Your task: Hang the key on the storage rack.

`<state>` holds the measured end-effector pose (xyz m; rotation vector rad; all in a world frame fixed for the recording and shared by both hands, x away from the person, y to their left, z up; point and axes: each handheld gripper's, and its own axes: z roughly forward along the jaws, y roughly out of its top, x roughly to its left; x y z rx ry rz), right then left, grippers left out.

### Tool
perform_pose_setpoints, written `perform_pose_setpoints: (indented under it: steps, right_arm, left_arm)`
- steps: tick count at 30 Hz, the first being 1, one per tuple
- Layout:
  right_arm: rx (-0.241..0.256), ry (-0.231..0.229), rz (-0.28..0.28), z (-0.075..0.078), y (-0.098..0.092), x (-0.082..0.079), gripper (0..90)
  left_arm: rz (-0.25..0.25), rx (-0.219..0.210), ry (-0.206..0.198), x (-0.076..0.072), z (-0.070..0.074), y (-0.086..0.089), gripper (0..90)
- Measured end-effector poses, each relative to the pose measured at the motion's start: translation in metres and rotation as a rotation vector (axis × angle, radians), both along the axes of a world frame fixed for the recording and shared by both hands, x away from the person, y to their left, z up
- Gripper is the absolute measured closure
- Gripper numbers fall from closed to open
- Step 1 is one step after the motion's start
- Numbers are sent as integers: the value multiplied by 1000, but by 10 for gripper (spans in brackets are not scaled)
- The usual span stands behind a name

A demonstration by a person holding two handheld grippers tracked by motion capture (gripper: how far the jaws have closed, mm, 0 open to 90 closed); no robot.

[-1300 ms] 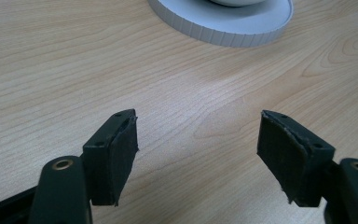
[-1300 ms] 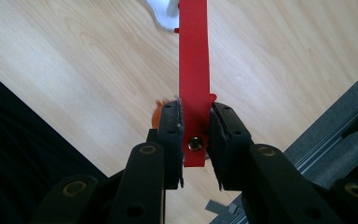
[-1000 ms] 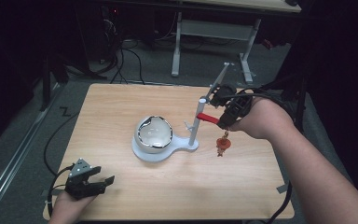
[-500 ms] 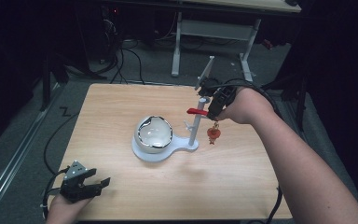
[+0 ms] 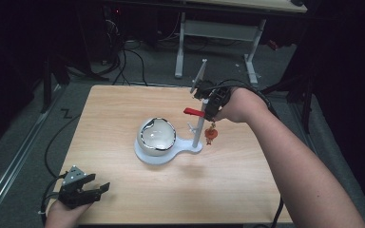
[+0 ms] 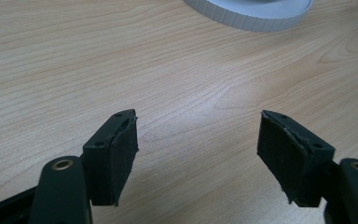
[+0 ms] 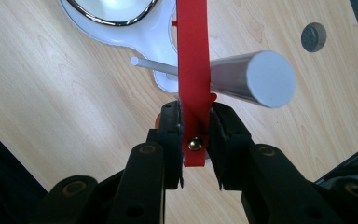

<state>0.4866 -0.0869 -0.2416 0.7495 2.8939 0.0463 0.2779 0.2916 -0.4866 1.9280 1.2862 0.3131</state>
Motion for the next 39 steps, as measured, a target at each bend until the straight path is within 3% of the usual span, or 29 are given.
perform_pose_setpoints:
  steps: [8,13,21,28,33,39]
  right_arm:
    - [30,-14,-11,7,-1,-5,699]
    - [57,-26,-40,12,-15,-18,697]
    - [84,-11,-99,-9,-53,-41,682]
    - [98,-4,-176,-54,-87,-58,625]
    - [121,-7,-230,-103,-106,-75,584]
    - [190,-69,-296,-163,-124,-106,511]
  left_arm:
    - [-4,-2,-1,1,0,-1,293]
    - [-12,-1,-2,1,1,-3,293]
    - [-14,-2,2,2,0,-6,293]
    - [-29,9,16,5,-3,-10,293]
    - [-34,6,15,8,-4,-15,293]
    - [-51,7,15,13,-6,-21,293]
